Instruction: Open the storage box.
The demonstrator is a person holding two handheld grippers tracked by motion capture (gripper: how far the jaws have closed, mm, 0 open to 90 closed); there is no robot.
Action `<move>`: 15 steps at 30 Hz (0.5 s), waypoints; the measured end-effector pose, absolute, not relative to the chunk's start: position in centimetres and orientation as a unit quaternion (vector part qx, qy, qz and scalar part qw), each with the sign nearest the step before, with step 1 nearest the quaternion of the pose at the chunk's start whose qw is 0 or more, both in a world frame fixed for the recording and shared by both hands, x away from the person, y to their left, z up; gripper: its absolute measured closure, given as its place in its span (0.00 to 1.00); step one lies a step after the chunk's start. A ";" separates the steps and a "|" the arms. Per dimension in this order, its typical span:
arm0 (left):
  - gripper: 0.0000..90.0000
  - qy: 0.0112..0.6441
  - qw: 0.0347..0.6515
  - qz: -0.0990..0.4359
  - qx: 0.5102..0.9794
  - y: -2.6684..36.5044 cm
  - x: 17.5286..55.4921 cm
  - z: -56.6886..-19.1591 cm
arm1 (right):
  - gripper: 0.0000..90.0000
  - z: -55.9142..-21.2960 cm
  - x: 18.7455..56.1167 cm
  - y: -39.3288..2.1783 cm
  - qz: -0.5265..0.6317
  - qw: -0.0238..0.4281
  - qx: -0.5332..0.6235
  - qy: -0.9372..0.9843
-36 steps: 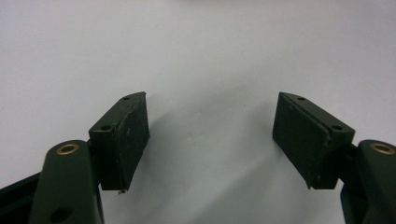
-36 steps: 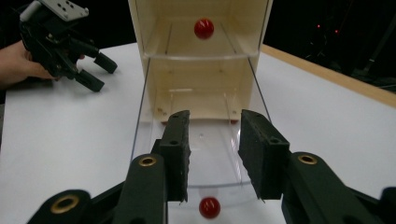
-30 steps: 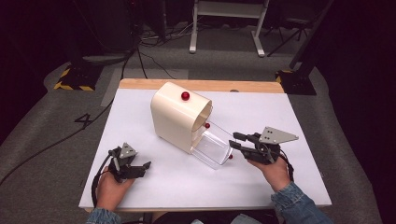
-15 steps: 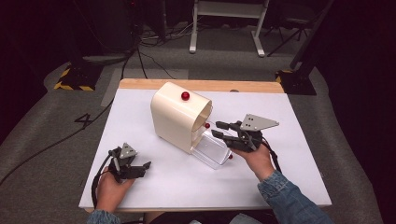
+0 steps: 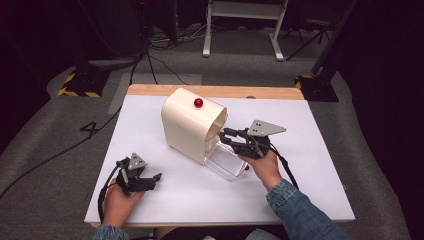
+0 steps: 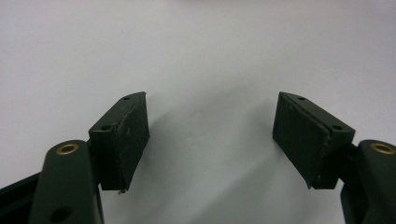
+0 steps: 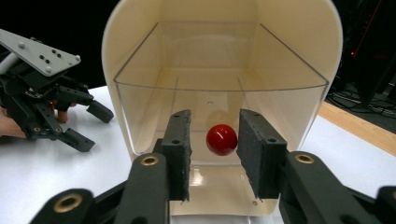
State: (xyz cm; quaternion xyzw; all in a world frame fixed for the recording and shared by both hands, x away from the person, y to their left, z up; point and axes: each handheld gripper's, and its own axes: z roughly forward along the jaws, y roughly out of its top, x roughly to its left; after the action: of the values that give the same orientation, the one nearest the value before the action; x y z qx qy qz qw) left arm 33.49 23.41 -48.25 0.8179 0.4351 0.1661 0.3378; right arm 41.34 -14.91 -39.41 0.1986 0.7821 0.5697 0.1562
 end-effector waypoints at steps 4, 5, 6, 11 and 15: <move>0.30 0.435 0.338 0.166 0.818 23.4 33.5 -48.2 | 0.79 -39.9 41.7 -14.7 0.566 0.162 0.198 0.783; 0.30 0.435 0.338 0.166 0.818 23.4 33.5 -48.2 | 0.79 -39.9 41.7 -14.7 0.566 0.162 0.198 0.783; 0.30 0.435 0.337 0.167 0.818 23.4 33.5 -48.3 | 0.81 -40.0 41.7 -14.8 0.569 0.162 0.201 0.781; 0.30 0.435 0.337 0.166 0.818 23.4 33.5 -48.2 | 0.82 -40.2 41.7 -14.8 0.574 0.167 0.197 0.777; 0.30 0.435 0.338 0.166 0.818 23.4 33.5 -48.3 | 0.82 -40.1 41.6 -15.0 0.575 0.165 0.197 0.777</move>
State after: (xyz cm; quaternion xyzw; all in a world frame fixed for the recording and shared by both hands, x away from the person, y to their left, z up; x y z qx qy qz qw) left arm 33.49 23.42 -48.25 0.8179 0.4351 0.1660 0.3378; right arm 41.64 -15.04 -40.10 0.1974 0.7768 0.5746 0.1654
